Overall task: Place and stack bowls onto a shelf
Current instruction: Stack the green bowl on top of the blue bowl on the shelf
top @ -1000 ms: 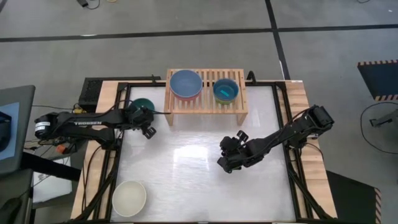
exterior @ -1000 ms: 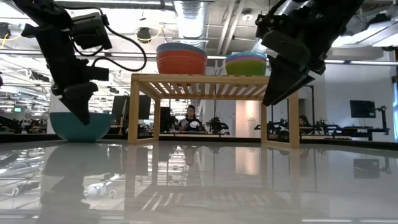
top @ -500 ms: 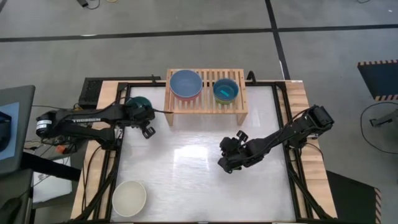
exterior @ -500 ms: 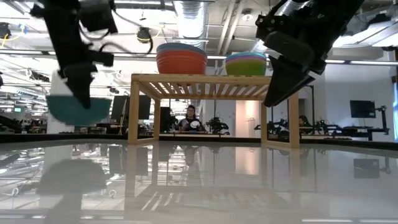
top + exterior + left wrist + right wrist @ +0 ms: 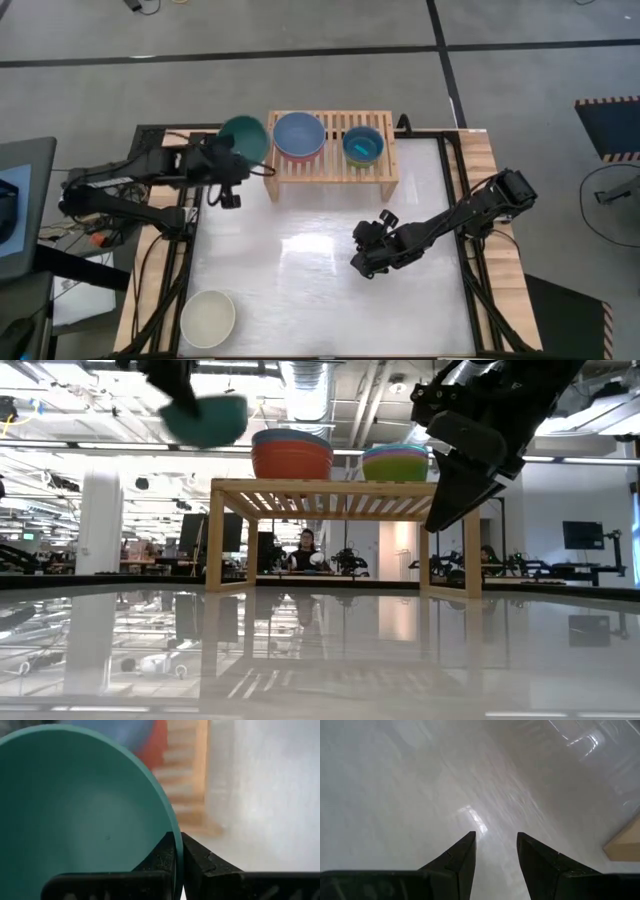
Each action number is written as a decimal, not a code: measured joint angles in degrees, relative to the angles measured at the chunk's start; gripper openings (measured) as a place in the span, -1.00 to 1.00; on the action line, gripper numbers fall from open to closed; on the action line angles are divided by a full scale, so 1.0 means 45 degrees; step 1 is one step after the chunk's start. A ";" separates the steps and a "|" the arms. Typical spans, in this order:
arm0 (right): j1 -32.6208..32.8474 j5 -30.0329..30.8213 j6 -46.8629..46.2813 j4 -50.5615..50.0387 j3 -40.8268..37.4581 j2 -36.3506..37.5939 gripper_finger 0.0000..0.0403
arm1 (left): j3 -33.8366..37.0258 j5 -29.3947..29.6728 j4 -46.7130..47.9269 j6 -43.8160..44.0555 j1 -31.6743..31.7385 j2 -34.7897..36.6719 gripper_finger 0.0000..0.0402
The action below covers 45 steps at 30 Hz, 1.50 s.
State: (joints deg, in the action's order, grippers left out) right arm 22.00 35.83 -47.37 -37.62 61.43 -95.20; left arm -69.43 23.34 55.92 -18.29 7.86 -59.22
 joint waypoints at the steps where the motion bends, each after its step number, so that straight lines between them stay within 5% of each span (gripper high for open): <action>1: 0.0000 0.0000 0.0010 0.0020 0.0000 0.0000 -0.17 | -0.0476 -0.0007 -0.0044 -0.0701 0.0006 -0.0101 -1.00; 12: -0.0087 -0.0426 0.0988 0.1064 0.0000 0.0000 -0.17 | -0.4885 -0.1433 -0.1492 -0.4768 0.1567 -0.3530 -1.00; 23: -0.0053 -0.0466 0.1006 0.0795 -0.0005 -0.0005 -0.17 | -0.8876 -0.3456 0.2877 -0.6698 0.2665 -0.7714 -1.00; 30: -0.0053 -0.0466 0.1003 0.0747 -0.0005 -0.0005 -0.17 | -1.0744 -0.3456 0.4515 -0.6688 0.2989 -0.8791 -1.00; 40: -0.0053 -0.0461 0.0965 0.0742 -0.0005 -0.0005 -0.17 | -1.1064 -0.3504 0.4607 -0.4742 0.3111 -0.8738 -1.00; 45: -0.0053 -0.0460 0.0951 0.0743 -0.0005 -0.0005 -0.17 | -1.1064 -0.4558 0.4499 -0.3853 0.3300 -0.8738 -1.00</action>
State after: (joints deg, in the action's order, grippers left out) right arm 21.76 33.76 -43.09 -34.28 61.41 -95.22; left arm -119.22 2.83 76.16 -35.63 22.71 -98.54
